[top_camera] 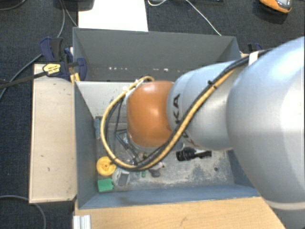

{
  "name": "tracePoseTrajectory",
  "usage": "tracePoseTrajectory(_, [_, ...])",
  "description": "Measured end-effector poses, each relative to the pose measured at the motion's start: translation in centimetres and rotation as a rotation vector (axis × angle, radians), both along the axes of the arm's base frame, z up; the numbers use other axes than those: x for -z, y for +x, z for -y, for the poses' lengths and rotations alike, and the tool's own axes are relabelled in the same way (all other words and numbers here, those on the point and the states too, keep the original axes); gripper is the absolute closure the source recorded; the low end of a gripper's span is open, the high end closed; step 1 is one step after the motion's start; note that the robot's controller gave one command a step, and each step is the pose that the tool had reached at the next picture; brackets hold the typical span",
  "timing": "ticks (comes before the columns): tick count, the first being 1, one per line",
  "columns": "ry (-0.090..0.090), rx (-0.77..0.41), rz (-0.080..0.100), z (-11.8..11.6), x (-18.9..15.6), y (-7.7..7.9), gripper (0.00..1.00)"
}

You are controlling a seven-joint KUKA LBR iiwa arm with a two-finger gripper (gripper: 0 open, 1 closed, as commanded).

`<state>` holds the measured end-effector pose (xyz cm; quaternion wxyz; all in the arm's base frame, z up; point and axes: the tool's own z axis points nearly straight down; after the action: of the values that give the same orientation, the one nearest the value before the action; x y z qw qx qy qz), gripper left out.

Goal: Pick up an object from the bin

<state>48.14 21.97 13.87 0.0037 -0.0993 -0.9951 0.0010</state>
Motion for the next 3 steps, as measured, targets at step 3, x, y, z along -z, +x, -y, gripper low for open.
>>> tracePoseTrajectory(3, [0.002, -0.073, 0.011, 11.1, -2.4, 3.5, 0.0])
